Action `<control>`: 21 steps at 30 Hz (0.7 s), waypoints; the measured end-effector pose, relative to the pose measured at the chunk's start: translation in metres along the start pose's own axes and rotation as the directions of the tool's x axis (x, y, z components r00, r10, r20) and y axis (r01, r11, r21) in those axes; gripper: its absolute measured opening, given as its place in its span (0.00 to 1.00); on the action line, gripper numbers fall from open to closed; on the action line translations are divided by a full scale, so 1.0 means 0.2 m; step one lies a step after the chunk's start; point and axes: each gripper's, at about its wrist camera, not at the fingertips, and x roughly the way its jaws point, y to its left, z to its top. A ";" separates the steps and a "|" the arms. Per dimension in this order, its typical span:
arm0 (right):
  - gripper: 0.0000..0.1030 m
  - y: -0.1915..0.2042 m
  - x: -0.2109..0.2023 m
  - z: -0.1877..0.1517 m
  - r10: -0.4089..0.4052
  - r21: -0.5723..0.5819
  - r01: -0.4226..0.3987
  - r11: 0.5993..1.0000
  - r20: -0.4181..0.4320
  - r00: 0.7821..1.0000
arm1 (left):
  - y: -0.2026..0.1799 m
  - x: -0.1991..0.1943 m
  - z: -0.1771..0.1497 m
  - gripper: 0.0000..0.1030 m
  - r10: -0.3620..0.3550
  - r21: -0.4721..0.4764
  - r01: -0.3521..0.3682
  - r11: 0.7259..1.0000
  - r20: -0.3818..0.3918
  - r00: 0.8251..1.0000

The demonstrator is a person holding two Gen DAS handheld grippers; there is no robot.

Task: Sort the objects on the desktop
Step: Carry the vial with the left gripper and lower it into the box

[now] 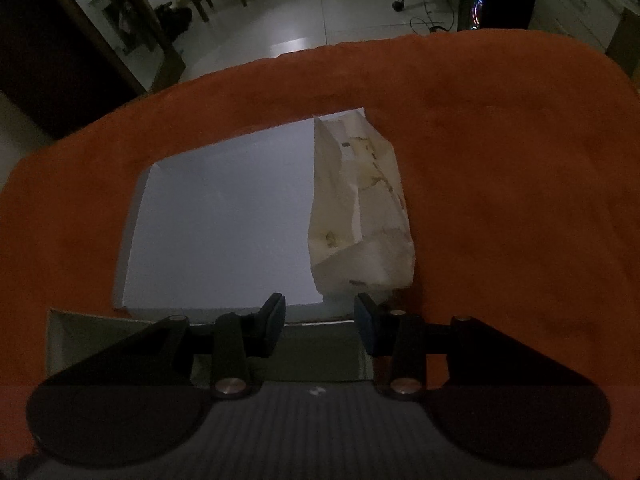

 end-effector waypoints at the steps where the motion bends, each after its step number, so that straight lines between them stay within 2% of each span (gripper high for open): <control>1: 0.41 0.00 0.00 0.00 -0.001 -0.001 0.001 1.000 -0.002 1.000 | -0.01 0.01 -0.01 0.15 0.010 0.009 -0.010 1.000 -0.002 1.000; 11: 0.41 -0.01 0.01 -0.02 0.008 -0.010 -0.008 1.000 0.003 1.000 | 0.02 0.11 -0.10 0.15 0.049 0.014 -0.048 0.999 -0.087 0.995; 18: 0.41 -0.02 -0.01 -0.02 0.019 -0.007 -0.019 1.000 0.006 1.000 | -0.01 0.12 -0.13 0.25 0.090 0.067 -0.084 0.994 -0.088 0.992; 21: 0.41 -0.02 -0.02 -0.02 0.026 -0.003 -0.026 1.000 0.013 1.000 | -0.02 0.09 -0.13 0.26 0.092 0.074 -0.087 0.993 -0.076 0.993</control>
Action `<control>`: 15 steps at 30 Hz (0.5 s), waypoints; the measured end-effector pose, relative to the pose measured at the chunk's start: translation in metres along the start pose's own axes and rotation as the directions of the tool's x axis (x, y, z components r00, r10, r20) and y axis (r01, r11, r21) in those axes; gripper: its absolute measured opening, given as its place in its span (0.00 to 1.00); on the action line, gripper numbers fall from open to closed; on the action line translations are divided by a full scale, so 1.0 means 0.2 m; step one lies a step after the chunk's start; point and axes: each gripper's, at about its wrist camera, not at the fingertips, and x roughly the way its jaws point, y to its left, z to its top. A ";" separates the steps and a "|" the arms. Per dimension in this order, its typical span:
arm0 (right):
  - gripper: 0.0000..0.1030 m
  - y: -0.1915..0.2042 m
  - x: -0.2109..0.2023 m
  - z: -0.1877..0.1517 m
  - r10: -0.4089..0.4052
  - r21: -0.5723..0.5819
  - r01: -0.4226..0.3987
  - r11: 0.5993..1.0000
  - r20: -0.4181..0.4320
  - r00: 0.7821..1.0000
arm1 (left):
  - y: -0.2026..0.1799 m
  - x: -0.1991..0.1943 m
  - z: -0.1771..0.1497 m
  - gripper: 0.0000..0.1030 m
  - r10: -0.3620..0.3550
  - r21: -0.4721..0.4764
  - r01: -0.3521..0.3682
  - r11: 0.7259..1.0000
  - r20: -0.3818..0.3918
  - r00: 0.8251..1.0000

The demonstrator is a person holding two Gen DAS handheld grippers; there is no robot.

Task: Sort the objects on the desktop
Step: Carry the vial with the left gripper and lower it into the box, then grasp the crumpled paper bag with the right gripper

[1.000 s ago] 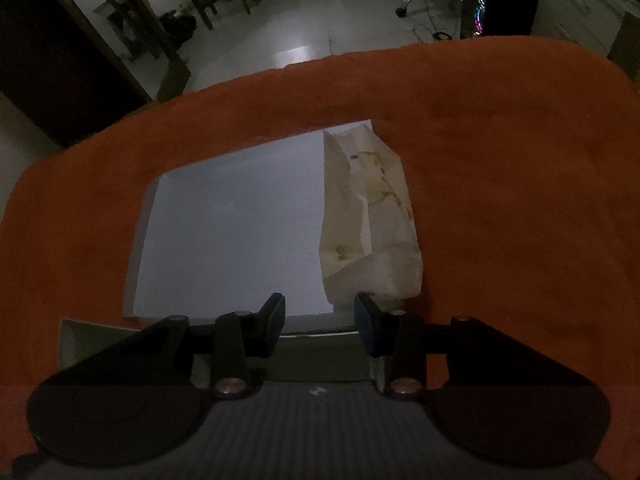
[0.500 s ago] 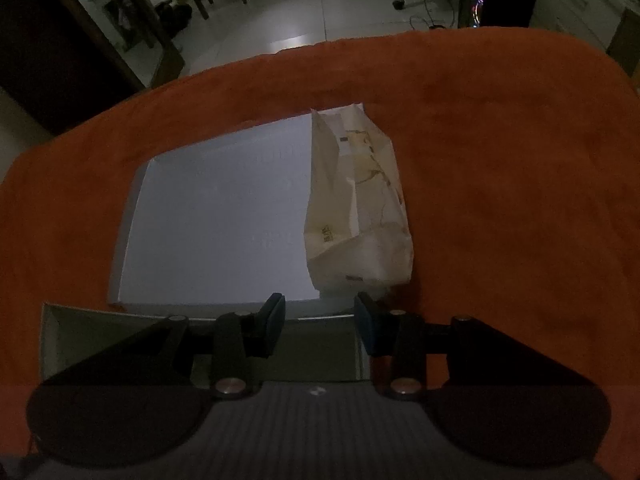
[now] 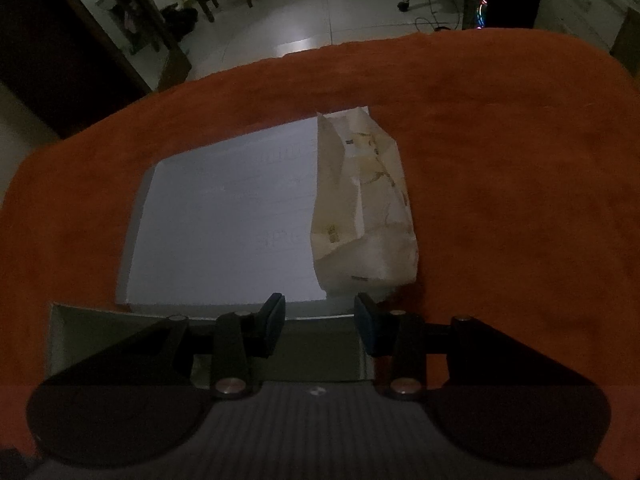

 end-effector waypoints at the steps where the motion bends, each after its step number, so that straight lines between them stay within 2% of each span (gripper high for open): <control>1: 0.41 0.00 -0.01 0.00 0.001 0.000 -0.001 1.000 0.004 1.000 | 0.00 -0.01 0.00 0.26 0.001 0.002 -0.001 1.000 0.005 1.000; 7: 0.41 -0.04 -0.03 0.03 -0.009 0.017 0.008 1.000 0.022 1.000 | 0.02 -0.22 0.09 0.30 -0.003 0.069 -0.003 0.998 0.085 0.996; 8: 0.41 -0.05 -0.02 0.04 -0.015 0.025 0.014 1.000 0.023 1.000 | 0.03 -0.26 0.12 0.32 -0.003 0.074 -0.005 0.997 0.110 0.994; 10: 0.41 -0.08 -0.01 0.06 -0.027 0.046 0.025 0.999 0.024 0.999 | 0.05 -0.33 0.17 0.43 -0.012 0.093 -0.004 0.996 0.167 0.986; 11: 0.41 -0.09 0.00 0.06 -0.032 0.063 0.031 0.998 0.024 0.999 | 0.06 -0.36 0.20 0.44 -0.008 0.096 -0.012 0.995 0.200 0.980; 15: 0.41 -0.15 0.06 0.09 -0.024 0.140 0.022 0.990 0.015 1.000 | 0.11 -0.40 0.30 0.44 -0.027 0.046 0.016 0.999 0.250 0.968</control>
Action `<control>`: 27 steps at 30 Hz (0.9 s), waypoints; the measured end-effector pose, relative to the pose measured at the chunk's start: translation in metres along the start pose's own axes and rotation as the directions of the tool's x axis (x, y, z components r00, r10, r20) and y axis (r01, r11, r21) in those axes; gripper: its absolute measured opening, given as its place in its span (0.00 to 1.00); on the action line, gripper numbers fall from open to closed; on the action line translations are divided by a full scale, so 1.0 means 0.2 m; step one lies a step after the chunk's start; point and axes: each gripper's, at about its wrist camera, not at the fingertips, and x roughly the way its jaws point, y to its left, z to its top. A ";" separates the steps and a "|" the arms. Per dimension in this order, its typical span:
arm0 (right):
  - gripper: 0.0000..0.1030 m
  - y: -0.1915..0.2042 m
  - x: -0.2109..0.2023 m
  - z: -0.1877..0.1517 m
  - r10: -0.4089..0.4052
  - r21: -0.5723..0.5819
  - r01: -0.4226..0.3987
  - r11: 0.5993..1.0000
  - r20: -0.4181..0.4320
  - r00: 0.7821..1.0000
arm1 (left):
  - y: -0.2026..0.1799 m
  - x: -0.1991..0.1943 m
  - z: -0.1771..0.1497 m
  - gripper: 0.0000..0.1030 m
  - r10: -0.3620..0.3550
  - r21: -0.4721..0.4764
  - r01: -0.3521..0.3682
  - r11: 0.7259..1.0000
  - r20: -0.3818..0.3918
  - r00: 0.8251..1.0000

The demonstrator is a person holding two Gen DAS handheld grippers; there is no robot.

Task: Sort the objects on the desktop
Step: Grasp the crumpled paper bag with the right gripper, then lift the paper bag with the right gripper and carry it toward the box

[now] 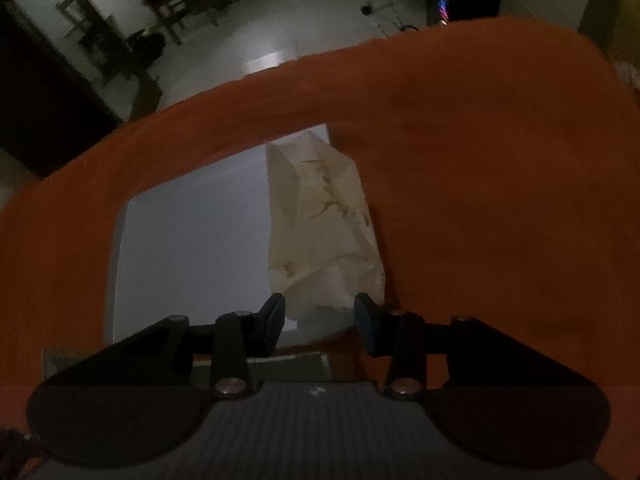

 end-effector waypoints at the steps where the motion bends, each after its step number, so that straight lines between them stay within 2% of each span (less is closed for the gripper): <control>1: 0.39 -0.01 0.02 0.01 0.006 0.017 -0.006 1.000 -0.002 1.000 | 0.01 0.01 0.01 0.44 -0.006 -0.014 0.006 1.000 0.004 1.000; 6: 0.37 -0.03 0.12 0.04 0.001 0.079 -0.001 0.997 -0.006 1.000 | 0.02 0.09 0.04 0.44 -0.025 -0.068 0.025 0.997 -0.004 1.000; 11: 0.23 -0.04 0.22 0.08 -0.009 0.110 0.010 0.994 -0.017 1.000 | 0.06 0.15 0.13 0.44 -0.018 -0.096 0.019 0.995 0.002 1.000; 12: 0.09 -0.04 0.23 0.09 -0.005 0.111 0.007 0.994 -0.014 1.000 | 0.07 0.17 0.15 0.44 -0.015 -0.100 0.015 0.995 0.005 1.000; 13: 0.05 -0.04 0.24 0.10 -0.003 0.108 0.004 0.994 -0.010 1.000 | 0.09 0.19 0.17 0.45 -0.017 -0.099 0.018 0.995 0.004 1.000; 15: 0.05 -0.03 0.26 0.11 -0.002 0.088 0.002 0.996 -0.003 1.000 | 0.11 0.23 0.21 0.45 -0.026 -0.095 0.026 0.995 0.009 1.000; 18: 0.04 0.01 0.27 0.11 0.015 -0.007 -0.015 1.000 -0.012 1.000 | 0.13 0.29 0.24 0.45 -0.024 -0.096 0.026 0.995 0.021 1.000; 20: 0.04 0.04 0.27 0.11 0.048 -0.110 -0.050 0.993 -0.029 0.998 | 0.14 0.33 0.26 0.49 -0.051 -0.089 0.053 0.995 0.024 0.998; 21: 0.04 0.07 0.26 0.11 0.066 -0.173 -0.073 0.982 -0.043 0.997 | 0.14 0.34 0.27 0.58 -0.061 -0.090 0.063 0.994 0.028 0.998; 24: 0.04 0.13 0.22 0.08 0.091 -0.306 -0.108 0.946 -0.069 0.993 | 0.14 0.38 0.30 0.59 -0.065 -0.078 0.068 0.995 0.034 0.997; 27: 0.04 0.16 0.19 0.07 0.108 -0.365 -0.134 0.921 -0.090 0.990 | 0.12 0.40 0.34 0.59 -0.069 -0.066 0.071 0.995 0.044 0.997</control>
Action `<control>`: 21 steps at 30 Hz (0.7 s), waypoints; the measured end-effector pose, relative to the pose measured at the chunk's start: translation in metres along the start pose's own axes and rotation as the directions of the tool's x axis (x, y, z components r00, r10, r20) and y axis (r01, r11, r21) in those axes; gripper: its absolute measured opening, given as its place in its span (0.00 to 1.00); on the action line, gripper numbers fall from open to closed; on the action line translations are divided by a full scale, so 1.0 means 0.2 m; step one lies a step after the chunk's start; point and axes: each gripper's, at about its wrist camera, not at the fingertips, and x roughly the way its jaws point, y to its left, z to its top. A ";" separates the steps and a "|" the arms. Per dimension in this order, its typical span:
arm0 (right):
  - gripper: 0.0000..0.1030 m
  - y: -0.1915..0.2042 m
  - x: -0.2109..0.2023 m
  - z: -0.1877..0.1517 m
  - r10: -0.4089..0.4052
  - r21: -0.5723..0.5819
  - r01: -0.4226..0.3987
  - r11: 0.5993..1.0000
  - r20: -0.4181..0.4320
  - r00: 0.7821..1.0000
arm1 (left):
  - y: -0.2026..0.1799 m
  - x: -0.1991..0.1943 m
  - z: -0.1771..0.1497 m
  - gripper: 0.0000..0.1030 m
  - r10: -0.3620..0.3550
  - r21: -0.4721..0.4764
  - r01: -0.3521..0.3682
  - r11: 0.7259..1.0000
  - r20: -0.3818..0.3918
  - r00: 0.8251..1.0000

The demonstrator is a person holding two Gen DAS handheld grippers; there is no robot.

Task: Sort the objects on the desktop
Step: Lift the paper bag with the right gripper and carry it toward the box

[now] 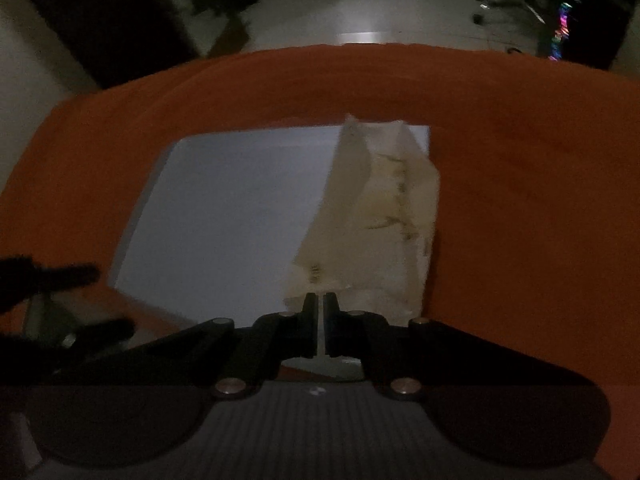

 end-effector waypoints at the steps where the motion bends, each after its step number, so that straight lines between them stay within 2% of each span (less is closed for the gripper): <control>1: 0.04 0.01 -0.01 0.00 0.006 -0.011 -0.006 1.000 -0.002 1.000 | -0.01 0.00 0.01 0.59 -0.002 0.001 0.002 1.000 0.003 1.000; 4: 0.04 -0.01 -0.03 0.00 -0.006 0.022 0.006 1.000 -0.004 1.000 | -0.03 0.00 0.02 0.59 -0.007 -0.002 0.007 1.000 0.014 1.000; 6: 0.06 -0.05 -0.06 0.00 -0.003 0.086 0.002 0.996 0.012 1.000 | -0.04 -0.01 0.02 0.59 -0.014 0.000 0.014 1.000 0.017 1.000; 8: 0.23 -0.11 -0.10 0.03 -0.004 0.189 -0.001 0.982 0.026 1.000 | -0.04 -0.01 0.02 0.59 -0.014 0.001 0.014 1.000 0.017 1.000; 9: 0.42 -0.15 -0.11 0.04 -0.006 0.266 -0.002 0.964 0.030 1.000 | -0.04 -0.01 0.02 0.59 -0.017 0.000 0.017 1.000 0.017 1.000; 10: 0.50 -0.18 -0.12 0.04 -0.010 0.330 -0.003 0.944 0.036 0.999 | -0.04 -0.01 0.02 0.59 -0.019 -0.005 0.019 1.000 0.016 1.000; 14: 0.50 -0.24 -0.10 0.06 -0.067 0.477 0.033 0.878 0.055 0.996 | -0.04 0.00 0.01 0.59 -0.026 -0.016 0.026 1.000 0.008 1.000; 18: 0.47 -0.20 -0.01 0.11 -0.141 0.473 0.106 0.875 0.038 0.989 | -0.04 -0.01 -0.02 0.59 -0.024 -0.009 0.024 1.000 -0.007 1.000; 21: 0.10 -0.14 0.06 0.14 -0.204 0.414 0.181 0.892 0.010 0.979 | -0.03 -0.02 -0.04 0.59 -0.022 -0.002 0.022 1.000 -0.013 1.000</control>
